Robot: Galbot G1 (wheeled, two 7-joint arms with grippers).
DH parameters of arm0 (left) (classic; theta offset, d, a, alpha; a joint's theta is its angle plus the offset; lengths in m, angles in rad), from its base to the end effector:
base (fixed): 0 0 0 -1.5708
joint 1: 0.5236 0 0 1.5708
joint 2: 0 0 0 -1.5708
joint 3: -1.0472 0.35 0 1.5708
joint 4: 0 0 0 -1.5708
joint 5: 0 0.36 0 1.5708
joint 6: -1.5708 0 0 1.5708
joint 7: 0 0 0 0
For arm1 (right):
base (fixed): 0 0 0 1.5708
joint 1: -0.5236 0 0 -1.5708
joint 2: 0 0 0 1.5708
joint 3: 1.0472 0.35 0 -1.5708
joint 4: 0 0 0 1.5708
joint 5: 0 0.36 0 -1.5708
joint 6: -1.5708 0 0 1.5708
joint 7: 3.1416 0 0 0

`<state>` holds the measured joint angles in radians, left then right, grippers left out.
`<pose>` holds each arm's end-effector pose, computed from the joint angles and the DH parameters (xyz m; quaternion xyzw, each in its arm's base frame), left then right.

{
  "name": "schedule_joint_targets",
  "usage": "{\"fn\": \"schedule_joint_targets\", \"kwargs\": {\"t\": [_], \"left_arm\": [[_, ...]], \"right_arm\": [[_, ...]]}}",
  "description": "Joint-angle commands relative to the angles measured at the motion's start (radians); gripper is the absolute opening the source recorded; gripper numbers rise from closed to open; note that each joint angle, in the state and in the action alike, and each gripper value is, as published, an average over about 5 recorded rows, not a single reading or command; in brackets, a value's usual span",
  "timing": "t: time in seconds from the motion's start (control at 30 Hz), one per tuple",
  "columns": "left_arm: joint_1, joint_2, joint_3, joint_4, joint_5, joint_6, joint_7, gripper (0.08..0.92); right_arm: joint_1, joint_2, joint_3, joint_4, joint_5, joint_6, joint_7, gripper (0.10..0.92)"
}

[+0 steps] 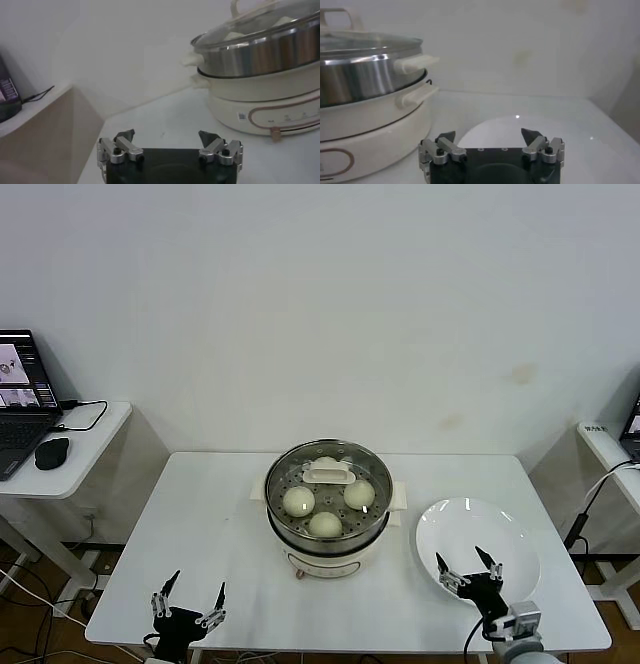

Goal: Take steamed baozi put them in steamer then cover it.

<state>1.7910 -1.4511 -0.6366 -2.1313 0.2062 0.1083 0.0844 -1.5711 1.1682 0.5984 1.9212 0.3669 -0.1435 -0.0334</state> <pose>0.1191 0.0531 -0.3180 -0.0317 -0.9724 -0.1771 0.1487 0.1927 -0.1120 -0.3405 0.0517 -0.9861 0.0151 0.1569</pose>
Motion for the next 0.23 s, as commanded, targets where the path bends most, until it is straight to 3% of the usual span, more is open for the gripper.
{"fn": "schedule_joint_targets", "kwargs": {"t": [0.03,0.23], "left_arm": [[0.02,-0.004,-0.006,-0.01,-0.012,0.0,0.002,0.823],[0.021,-0.005,0.002,-0.013,-0.008,0.0,0.004,0.823]], "right_arm": [[-0.01,-0.001,0.012,0.015,0.003,-0.006,-0.008,0.823],[-0.012,-0.003,0.014,0.017,0.007,-0.024,-0.016,0.823]]}}
